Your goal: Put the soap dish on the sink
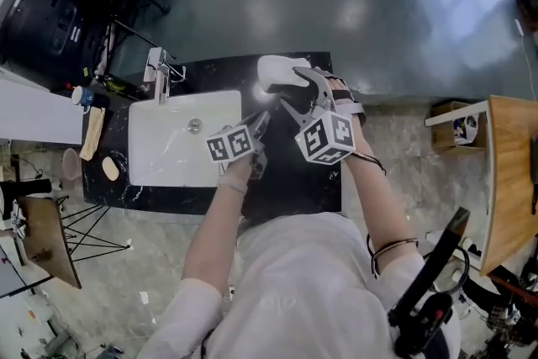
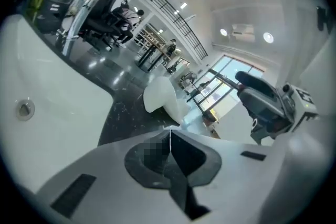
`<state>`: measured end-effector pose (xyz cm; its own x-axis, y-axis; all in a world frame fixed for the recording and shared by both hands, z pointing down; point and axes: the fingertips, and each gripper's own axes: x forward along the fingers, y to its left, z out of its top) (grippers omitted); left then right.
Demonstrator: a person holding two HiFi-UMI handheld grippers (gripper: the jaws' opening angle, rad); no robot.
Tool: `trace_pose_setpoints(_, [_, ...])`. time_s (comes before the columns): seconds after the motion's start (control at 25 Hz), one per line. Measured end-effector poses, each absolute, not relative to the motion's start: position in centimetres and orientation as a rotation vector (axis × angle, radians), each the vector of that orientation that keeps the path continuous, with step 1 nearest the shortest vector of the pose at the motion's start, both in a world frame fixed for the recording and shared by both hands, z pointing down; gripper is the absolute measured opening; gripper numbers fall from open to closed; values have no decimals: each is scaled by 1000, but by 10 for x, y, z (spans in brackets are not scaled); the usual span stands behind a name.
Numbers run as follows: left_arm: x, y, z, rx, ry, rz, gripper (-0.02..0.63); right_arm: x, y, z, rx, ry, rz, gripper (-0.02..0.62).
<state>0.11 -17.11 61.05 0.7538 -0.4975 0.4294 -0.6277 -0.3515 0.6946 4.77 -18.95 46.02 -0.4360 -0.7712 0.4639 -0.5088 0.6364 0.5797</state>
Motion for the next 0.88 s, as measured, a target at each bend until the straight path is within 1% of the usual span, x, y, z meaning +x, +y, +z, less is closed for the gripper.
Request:
trace_pose_setpoints(0.24, [-15,-146,533,2151,-882,-81,9,58,-157,437,1077,-2236,-403,272])
trace_pose_setpoints(0.52, [-20,-103,454,2295,-888,-193,9,62,-119,402,1166,-2474,-255,270])
trace_pose_setpoints(0.64, [-23,-80,433,2273,-867,-239,9,66,-102,388,1224,-2641,-106,270])
trace_pose_setpoints(0.76, [-22,-62,408,2244,-831,-334,9,74,-83,379,1249,-2820,117,269])
trace_pose_setpoints(0.88, [-17,-48,393,2216,-766,-418,9,83,-65,367,1256,-2990,356,250])
